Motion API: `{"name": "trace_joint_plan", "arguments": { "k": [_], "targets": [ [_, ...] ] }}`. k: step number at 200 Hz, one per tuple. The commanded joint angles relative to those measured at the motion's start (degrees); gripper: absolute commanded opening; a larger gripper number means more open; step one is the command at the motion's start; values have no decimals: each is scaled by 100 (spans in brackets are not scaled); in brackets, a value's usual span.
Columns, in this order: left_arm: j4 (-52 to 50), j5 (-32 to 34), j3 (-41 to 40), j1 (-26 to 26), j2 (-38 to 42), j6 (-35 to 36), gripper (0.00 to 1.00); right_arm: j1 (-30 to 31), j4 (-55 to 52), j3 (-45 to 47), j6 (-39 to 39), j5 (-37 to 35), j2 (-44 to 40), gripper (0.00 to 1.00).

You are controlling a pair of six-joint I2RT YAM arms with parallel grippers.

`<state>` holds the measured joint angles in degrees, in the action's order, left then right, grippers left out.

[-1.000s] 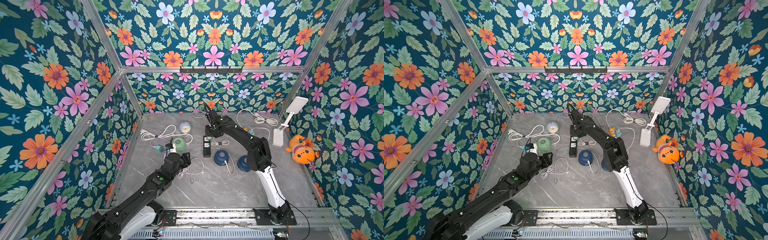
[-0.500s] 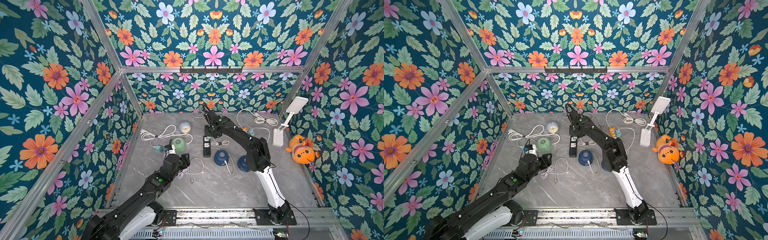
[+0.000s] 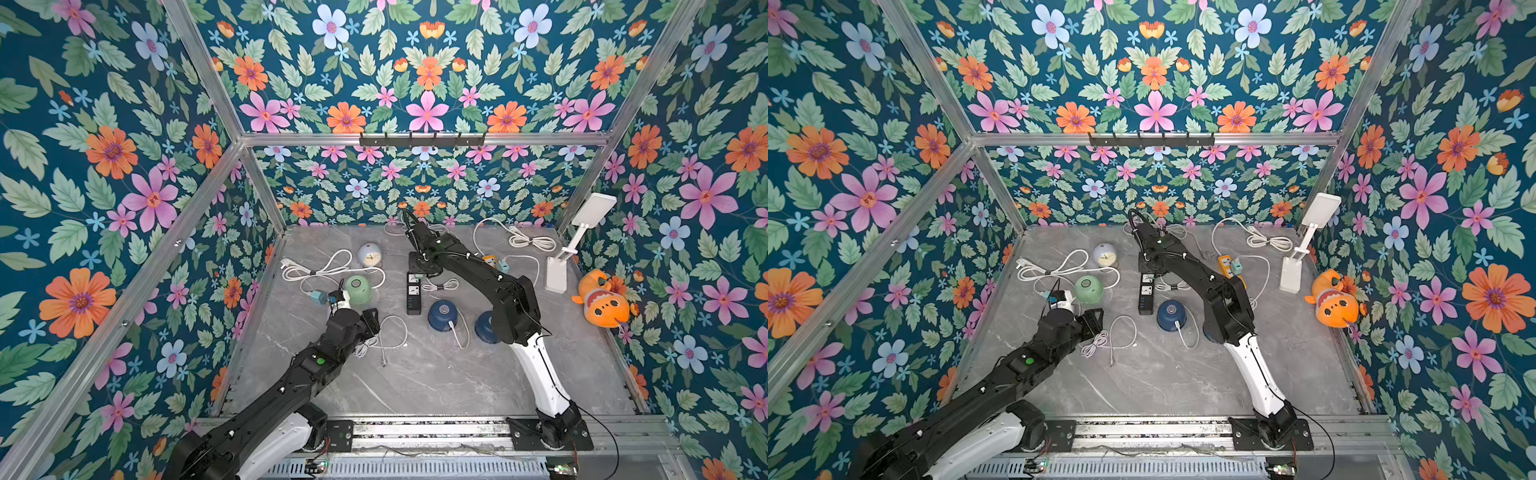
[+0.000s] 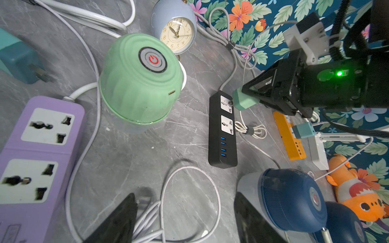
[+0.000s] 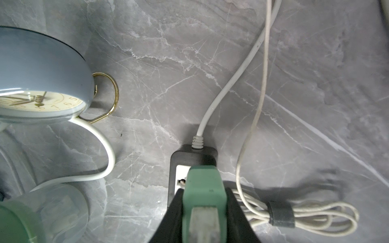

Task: Charge the cordless meat grinders
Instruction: Insert the plug into the socket.

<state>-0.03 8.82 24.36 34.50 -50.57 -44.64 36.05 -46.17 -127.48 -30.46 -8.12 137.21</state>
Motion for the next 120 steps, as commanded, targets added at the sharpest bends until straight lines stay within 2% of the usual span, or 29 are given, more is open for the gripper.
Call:
{"name": "trace_joint_plan", "arguments": {
  "k": [1,58,120],
  "targets": [
    [12,50,-8,-9,42,26,74,49,-557,35,-84,56,18,0],
    [37,24,7,-5,29,9,74,75,-543,141,-153,16,-164,0],
    [-9,1,-63,-5,138,-4,74,74,-589,232,-194,-66,19,0]
  ]
}}
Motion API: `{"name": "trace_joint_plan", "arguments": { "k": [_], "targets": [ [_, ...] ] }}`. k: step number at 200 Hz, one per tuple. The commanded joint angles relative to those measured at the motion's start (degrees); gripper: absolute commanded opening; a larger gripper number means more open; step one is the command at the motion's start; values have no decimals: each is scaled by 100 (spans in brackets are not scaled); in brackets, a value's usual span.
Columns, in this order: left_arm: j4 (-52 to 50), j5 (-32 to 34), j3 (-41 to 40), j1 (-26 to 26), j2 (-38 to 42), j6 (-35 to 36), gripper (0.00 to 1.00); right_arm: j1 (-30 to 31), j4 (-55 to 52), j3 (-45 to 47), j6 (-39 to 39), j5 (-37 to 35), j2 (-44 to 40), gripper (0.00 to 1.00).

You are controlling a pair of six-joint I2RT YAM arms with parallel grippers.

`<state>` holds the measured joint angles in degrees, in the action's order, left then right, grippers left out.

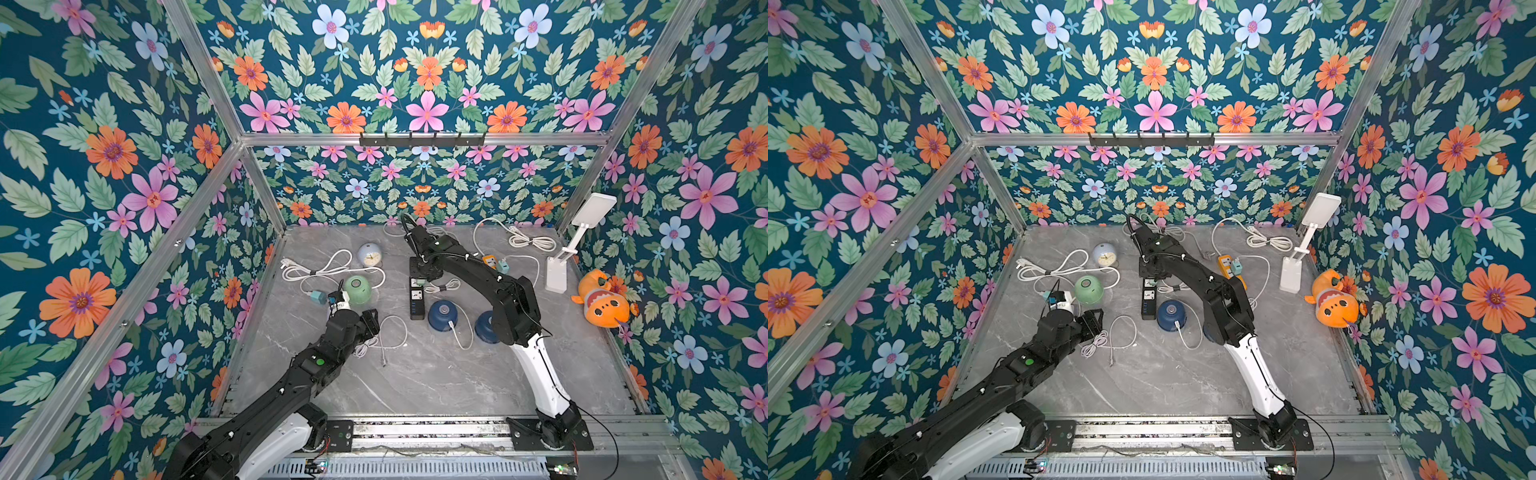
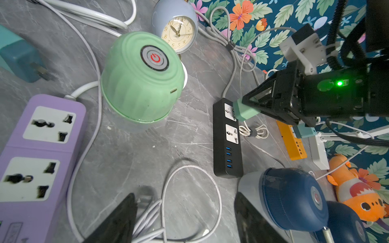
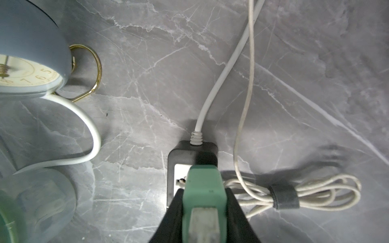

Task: Charge the cordless meat grinders
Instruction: Insert the plug into the socket.

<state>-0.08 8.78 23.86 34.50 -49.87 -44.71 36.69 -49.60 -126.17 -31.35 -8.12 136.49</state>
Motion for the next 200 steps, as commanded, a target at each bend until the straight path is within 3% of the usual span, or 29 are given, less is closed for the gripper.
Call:
{"name": "trace_joint_plan", "arguments": {
  "k": [1,91,149,200],
  "targets": [
    [-7,8,-8,-5,71,9,74,8,-244,114,-106,-67,90,0],
    [-67,52,-54,-6,153,-4,74,94,354,1383,-345,-75,-139,0],
    [-855,513,468,-117,177,243,84,-283,239,957,127,-325,-49,0],
    [-1470,694,922,-420,15,602,85,-875,83,285,681,-457,227,0]
  ]
}}
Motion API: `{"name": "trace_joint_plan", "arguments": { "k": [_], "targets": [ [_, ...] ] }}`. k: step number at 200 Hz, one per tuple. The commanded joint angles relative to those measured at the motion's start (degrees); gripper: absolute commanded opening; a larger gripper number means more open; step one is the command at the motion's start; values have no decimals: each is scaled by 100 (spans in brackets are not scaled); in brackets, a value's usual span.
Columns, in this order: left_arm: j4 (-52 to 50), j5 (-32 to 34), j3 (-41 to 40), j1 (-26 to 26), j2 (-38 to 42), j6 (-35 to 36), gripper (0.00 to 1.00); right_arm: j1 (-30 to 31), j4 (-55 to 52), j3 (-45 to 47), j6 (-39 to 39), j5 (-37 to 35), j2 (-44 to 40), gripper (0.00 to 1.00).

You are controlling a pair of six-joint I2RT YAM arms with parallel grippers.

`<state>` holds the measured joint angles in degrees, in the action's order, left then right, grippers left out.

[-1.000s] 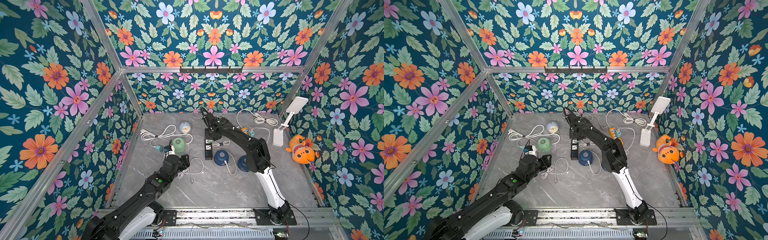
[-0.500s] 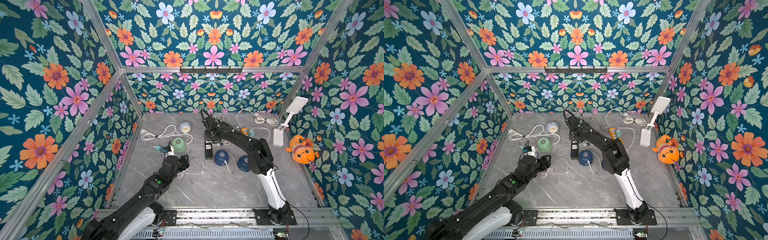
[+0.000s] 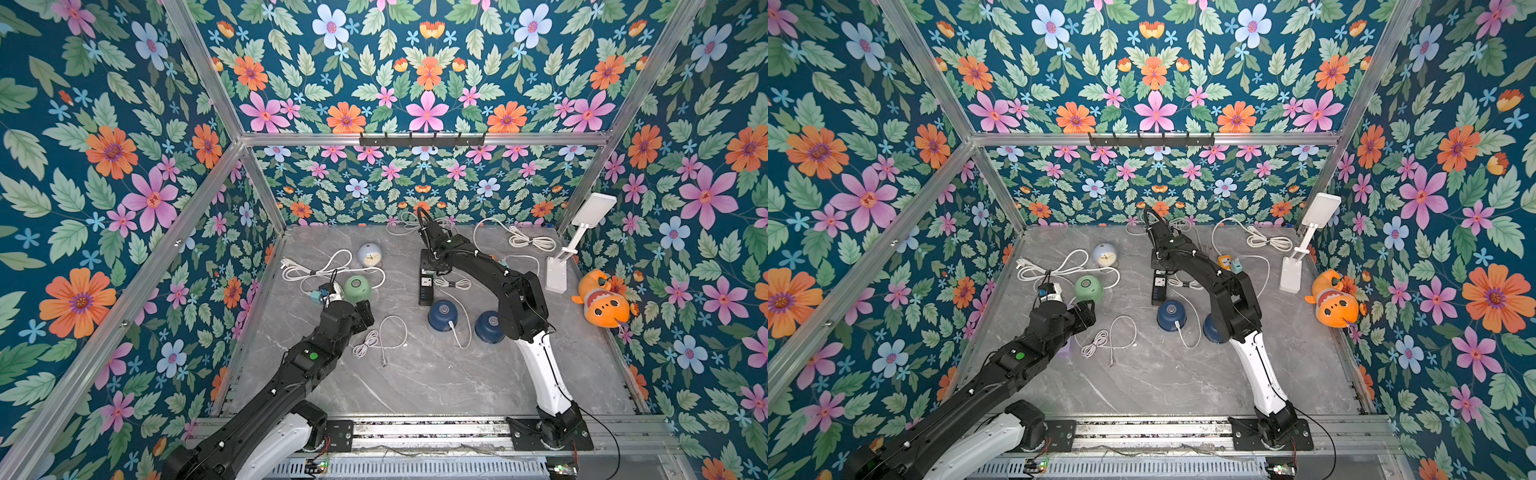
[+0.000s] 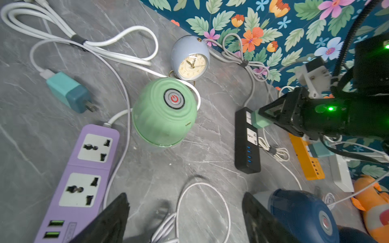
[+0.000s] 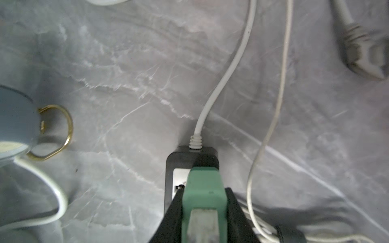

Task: Charge the cordless meat grinders
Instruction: Insert the plug into the socket.

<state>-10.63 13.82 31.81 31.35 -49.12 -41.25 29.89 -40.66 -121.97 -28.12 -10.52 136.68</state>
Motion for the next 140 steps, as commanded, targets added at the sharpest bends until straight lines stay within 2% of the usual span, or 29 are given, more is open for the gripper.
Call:
{"name": "trace_joint_plan", "arguments": {
  "k": [1,51,72,84,97,115,140],
  "targets": [
    [-427,190,129,-113,-61,257,85,-199,-811,-143,363,-219,217,0],
    [-767,228,177,-435,-198,237,85,-618,-984,-913,658,-330,638,0],
    [-861,203,159,-545,-255,232,85,-737,-965,-1060,636,-8,651,0],
    [-880,193,135,-585,-271,238,84,-739,-909,-1059,691,404,612,0],
    [-880,186,110,-629,-301,228,83,-724,-821,-957,695,861,492,22],
    [-888,201,97,-657,-326,223,81,-670,-416,-448,600,1245,79,42],
    [-929,258,106,-682,-322,224,77,-575,186,336,419,1477,-626,54]
  ]
}}
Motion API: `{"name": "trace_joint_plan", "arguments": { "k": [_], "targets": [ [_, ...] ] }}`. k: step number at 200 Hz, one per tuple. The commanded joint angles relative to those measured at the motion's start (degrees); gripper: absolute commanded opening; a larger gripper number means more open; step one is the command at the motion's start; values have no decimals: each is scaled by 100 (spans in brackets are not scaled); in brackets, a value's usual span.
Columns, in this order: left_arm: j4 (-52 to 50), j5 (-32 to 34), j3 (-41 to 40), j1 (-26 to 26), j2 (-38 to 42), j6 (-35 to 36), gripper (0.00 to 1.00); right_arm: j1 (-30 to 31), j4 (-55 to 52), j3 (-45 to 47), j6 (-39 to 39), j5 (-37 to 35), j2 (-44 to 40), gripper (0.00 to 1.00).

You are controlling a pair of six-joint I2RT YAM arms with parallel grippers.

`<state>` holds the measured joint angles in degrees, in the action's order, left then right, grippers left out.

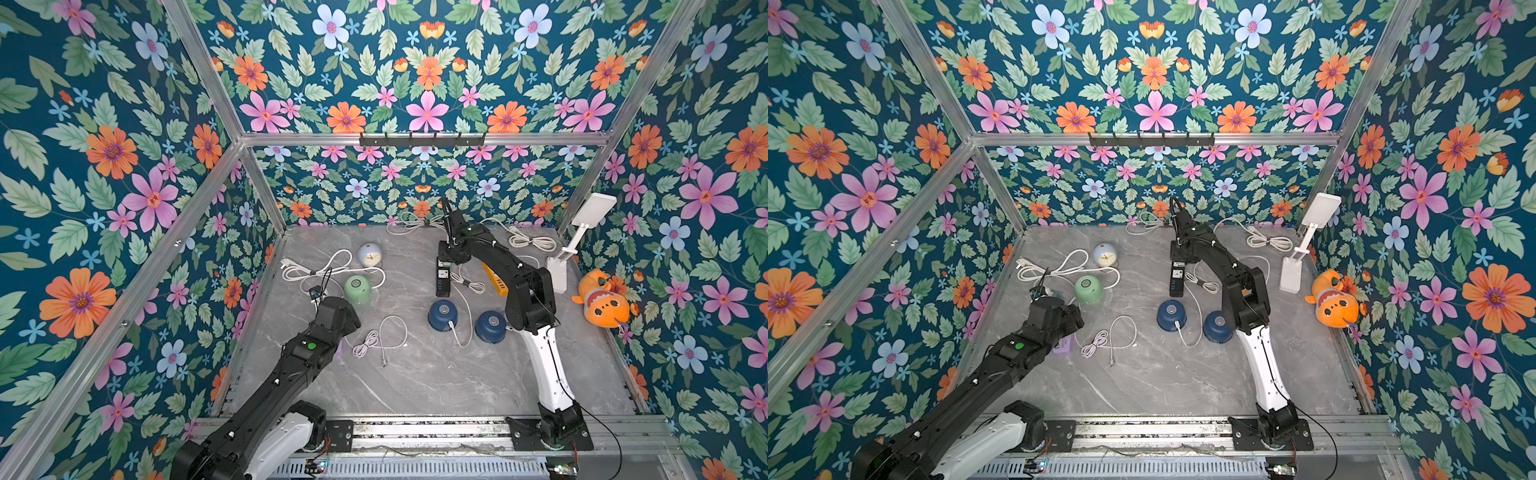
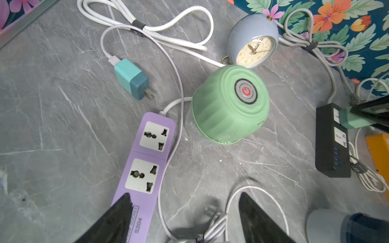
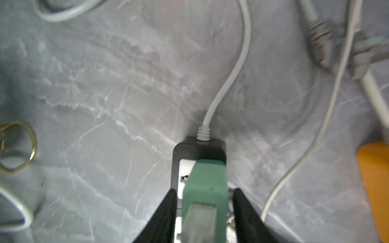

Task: Charge the cordless meat grinders
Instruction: Insert the plug into the socket, then pick up the charging cable from the center of the board.

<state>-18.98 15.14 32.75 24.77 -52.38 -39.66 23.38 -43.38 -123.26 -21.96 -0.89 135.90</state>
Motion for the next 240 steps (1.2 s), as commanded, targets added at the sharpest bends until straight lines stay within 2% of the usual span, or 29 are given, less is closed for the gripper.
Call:
{"name": "trace_joint_plan", "arguments": {
  "k": [1,56,90,102,123,153,175,190,209,240],
  "targets": [
    [-96,129,12,-20,6,60,77,74,472,489,-201,521,-560,54],
    [-142,-13,12,-43,-38,177,65,154,776,1315,-292,627,-1539,64],
    [-87,-375,-131,-43,-162,137,60,222,995,1934,-279,687,-2159,64],
    [-41,-621,-179,-43,-182,108,55,287,1065,2143,-235,665,-2416,64],
    [-37,-1087,-220,45,-187,-75,47,422,1050,2372,-84,664,-2803,58],
    [-69,-1155,-395,723,-71,-630,44,639,757,2498,276,450,-3247,50],
    [-64,-928,-500,1554,-221,-1163,43,788,672,2766,474,282,-3671,50],
    [66,-893,-614,1933,-451,-1466,44,890,681,2986,552,208,-3991,51],
    [390,-970,-833,2155,-748,-1712,44,997,652,3232,601,156,-4414,53],
    [891,-1184,-968,2207,-1236,-1781,40,1129,697,3675,566,190,-4827,54]
  ]
}}
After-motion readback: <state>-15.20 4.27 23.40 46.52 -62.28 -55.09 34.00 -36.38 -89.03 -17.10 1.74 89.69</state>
